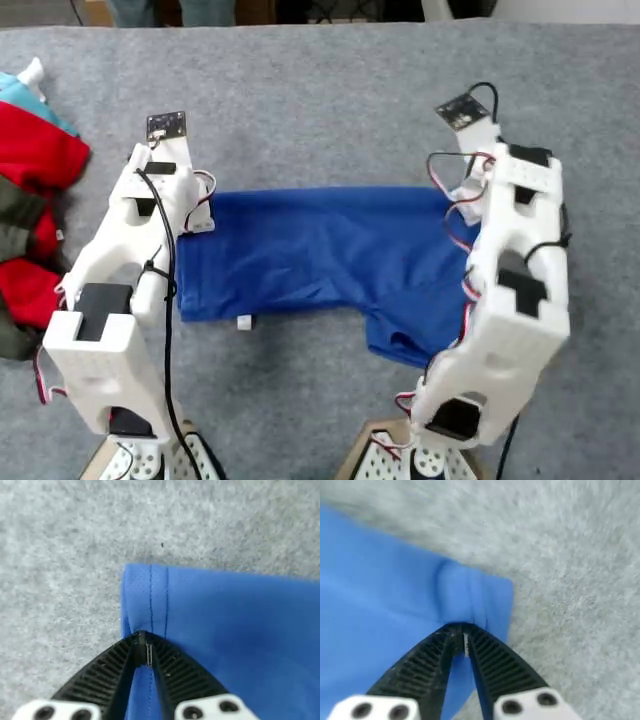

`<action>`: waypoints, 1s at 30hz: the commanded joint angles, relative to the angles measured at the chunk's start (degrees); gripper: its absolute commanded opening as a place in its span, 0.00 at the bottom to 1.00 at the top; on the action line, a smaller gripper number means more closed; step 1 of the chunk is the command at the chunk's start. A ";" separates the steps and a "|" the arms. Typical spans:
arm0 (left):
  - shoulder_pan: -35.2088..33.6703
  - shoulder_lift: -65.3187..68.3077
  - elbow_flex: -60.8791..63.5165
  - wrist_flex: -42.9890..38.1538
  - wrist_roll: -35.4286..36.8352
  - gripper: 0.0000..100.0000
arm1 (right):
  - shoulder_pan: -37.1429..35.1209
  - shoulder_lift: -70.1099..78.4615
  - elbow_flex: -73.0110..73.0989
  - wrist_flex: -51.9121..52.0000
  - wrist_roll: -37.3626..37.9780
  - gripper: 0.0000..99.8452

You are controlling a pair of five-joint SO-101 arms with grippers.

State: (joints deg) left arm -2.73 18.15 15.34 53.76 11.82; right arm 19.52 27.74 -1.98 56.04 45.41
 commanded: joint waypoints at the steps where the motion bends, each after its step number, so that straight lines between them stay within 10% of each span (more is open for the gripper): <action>1: 0.75 0.09 -1.45 -0.18 -0.09 0.03 | 2.55 2.77 -7.52 0.44 -0.44 0.01; 11: -0.92 -2.02 -8.13 4.13 -0.53 0.03 | -0.70 -11.12 -15.78 21.27 0.00 0.01; 17: -0.13 -8.53 -17.45 12.57 -0.53 0.03 | -0.09 -14.02 -14.55 16.88 0.00 0.01; 30: -0.75 12.48 -19.91 2.11 -0.53 0.03 | 2.81 4.53 -12.88 5.89 -0.18 0.01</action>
State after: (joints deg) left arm -2.37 27.74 -1.71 57.45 11.74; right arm 21.45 32.48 -14.29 63.16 45.41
